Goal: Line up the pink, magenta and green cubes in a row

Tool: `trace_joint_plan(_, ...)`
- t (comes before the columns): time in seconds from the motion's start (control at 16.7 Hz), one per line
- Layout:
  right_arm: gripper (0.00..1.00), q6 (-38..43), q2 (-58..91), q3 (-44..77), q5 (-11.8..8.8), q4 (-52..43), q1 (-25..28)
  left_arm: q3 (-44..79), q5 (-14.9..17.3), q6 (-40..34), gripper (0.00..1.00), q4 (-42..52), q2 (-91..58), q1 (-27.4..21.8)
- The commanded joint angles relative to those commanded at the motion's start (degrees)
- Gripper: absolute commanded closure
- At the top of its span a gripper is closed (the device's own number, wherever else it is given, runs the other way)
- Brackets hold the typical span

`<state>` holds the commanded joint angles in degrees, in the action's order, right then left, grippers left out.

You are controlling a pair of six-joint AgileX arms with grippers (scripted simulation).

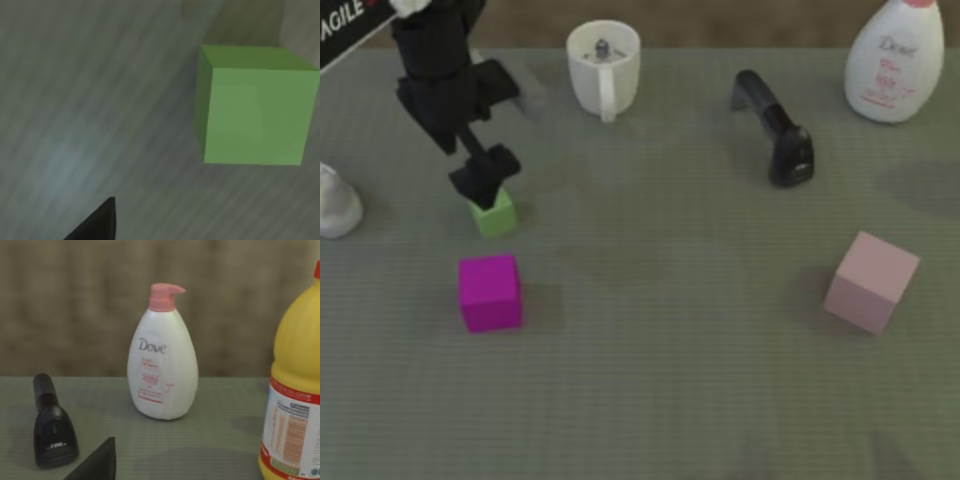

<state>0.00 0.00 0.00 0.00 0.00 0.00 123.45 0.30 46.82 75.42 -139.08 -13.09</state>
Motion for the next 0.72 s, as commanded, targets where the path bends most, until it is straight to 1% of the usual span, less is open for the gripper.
trace_joint_plan(0.48,0.00,0.0,0.0,0.0,0.0,0.0,0.0,1.1,0.0,0.4,0.00,-0.4,-0.3,0.2)
trace_joint_plan(0.6,0.00,0.0,0.0,0.0,0.0,0.0,0.0,-0.8,0.0,0.5,0.00,-2.5,-0.9,0.0)
trace_joint_plan(0.72,0.00,0.0,0.0,0.0,0.0,0.0,0.0,-3.9,0.0,0.5,0.00,-7.0,-2.0,0.0)
